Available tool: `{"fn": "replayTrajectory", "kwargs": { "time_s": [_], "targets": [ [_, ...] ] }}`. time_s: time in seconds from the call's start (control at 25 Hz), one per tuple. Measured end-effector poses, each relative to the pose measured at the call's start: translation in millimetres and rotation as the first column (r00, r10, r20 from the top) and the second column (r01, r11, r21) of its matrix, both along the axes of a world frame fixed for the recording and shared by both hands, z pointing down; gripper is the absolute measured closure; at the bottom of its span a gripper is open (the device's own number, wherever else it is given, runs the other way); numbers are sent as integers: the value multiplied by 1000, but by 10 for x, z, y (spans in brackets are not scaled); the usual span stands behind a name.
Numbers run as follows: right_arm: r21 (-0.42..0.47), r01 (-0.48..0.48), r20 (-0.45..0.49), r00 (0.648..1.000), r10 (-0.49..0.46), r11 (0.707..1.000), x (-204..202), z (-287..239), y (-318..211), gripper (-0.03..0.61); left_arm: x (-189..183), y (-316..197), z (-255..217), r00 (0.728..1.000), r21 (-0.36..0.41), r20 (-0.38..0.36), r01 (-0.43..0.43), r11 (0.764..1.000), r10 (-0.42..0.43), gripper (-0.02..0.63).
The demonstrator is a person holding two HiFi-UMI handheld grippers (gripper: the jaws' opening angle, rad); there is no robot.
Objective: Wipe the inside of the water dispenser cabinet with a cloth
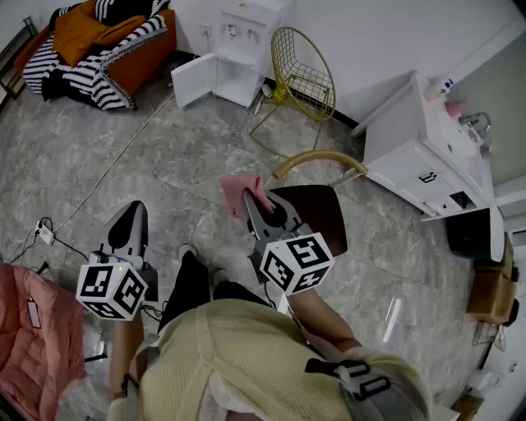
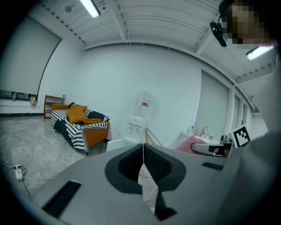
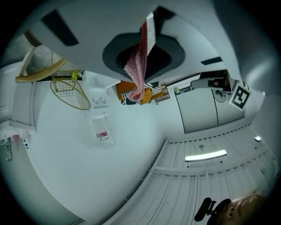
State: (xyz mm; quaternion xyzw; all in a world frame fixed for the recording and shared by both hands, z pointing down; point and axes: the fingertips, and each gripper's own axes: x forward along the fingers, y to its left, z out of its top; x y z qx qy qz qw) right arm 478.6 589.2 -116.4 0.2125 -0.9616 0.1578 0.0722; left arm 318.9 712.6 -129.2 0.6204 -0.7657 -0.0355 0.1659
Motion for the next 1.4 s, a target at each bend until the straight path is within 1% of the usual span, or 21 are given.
{"fn": "replayTrajectory", "kwargs": {
  "time_s": [0.12,0.2,0.4,0.52,0.76,0.88,0.96,1.08,1.24,1.4],
  "targets": [
    [-39,-15,9,1000,15,999,-70,87,-79,551,-75,-133,82,1000,5,-7,-28,1000,28,597],
    [-59,-26,-4,1000,26,998,-139,155,-120,551,-161,-234,131,999,14,-19,-48,999,48,597],
    [-70,-51,-66,997,47,996,-562,292,-254,551,-581,-556,241,992,47,-63,-107,993,109,597],
    [-82,-84,-80,994,78,993,-961,286,-426,550,-950,-760,256,986,40,-72,-146,988,149,597],
    [-97,-122,-64,991,116,988,-1903,224,-661,551,-1885,-1008,316,976,19,-76,-205,979,206,597],
    [-97,-154,-70,987,147,983,-2190,230,-753,551,-2202,-1144,357,968,2,-65,-243,970,243,597],
    [-101,-180,-86,981,172,978,-2290,267,-811,551,-2355,-1284,415,960,-14,-56,-275,961,274,597],
    [-107,-223,-116,971,211,969,-2378,325,-908,551,-2527,-1511,504,947,-21,-69,-314,949,312,597],
    [-108,-272,-130,957,258,956,-2469,344,-1206,551,-2663,-1917,558,933,-7,-88,-350,937,348,597],
    [-102,-320,-134,943,306,942,-2531,414,-1589,551,-2699,-2402,594,919,19,-101,-381,924,381,597]
  ]
}}
